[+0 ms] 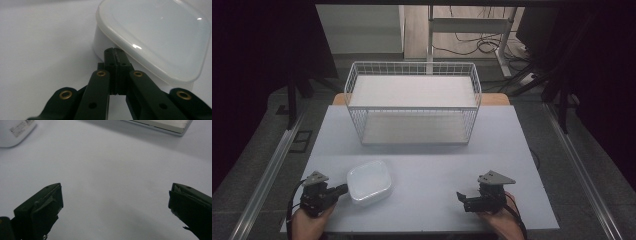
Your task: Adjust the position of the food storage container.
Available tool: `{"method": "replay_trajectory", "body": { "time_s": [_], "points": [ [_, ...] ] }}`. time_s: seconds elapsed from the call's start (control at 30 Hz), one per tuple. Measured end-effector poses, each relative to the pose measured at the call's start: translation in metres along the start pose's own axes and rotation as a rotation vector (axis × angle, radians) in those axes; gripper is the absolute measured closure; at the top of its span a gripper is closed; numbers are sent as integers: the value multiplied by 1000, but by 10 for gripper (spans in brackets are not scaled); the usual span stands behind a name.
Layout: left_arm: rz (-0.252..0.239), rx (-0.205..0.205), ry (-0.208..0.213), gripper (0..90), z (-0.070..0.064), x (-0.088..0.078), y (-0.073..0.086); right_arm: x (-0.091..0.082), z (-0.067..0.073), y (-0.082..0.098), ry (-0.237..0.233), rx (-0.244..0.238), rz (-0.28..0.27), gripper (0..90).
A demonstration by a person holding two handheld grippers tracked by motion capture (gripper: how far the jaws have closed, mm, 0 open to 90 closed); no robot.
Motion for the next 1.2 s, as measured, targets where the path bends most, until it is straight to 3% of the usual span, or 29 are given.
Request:
{"method": "replay_trajectory", "body": {
  "time_s": [0.17, 0.43, 0.57, 0.67, 0.77, 0.87, 1.0, 1.1, 1.2],
  "points": [
    [-1, 9, 12, 900, -4, 6, -7, 3, 6, -9, -31, 13, 1, 9],
    [3, 30, 75, 899, -12, 24, -24, 30, 36, -34, -122, 3, 24, 202],
    [17, 57, 101, 900, -20, 34, -32, 46, 53, -48, -175, -16, 43, 362],
    [24, 73, 125, 899, -28, 42, -39, 56, 62, -60, -198, -43, 50, 537],
    [35, 89, 157, 899, -39, 52, -45, 63, 66, -67, -221, -42, 59, 757],
    [44, 108, 190, 900, -52, 60, -50, 67, 67, -64, -212, -54, 78, 883],
    [52, 137, 223, 900, -70, 69, -54, 63, 65, -61, -222, -37, 88, 892],
    [55, 153, 220, 900, -77, 72, -55, 56, 60, -57, -186, -52, 99, 892],
    [56, 164, 248, 900, -89, 77, -57, 52, 54, -49, -191, -30, 110, 892]
  ]
}}
Point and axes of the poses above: each handheld gripper's, and its own axes: x roughly forward along the jaws, y roughly out of its underside, z roughly to its left, the point moved 10 cm from there along x, roughly forward along the jaws, and after that the axes turned 6 degrees about z, right-handed, at the moved point
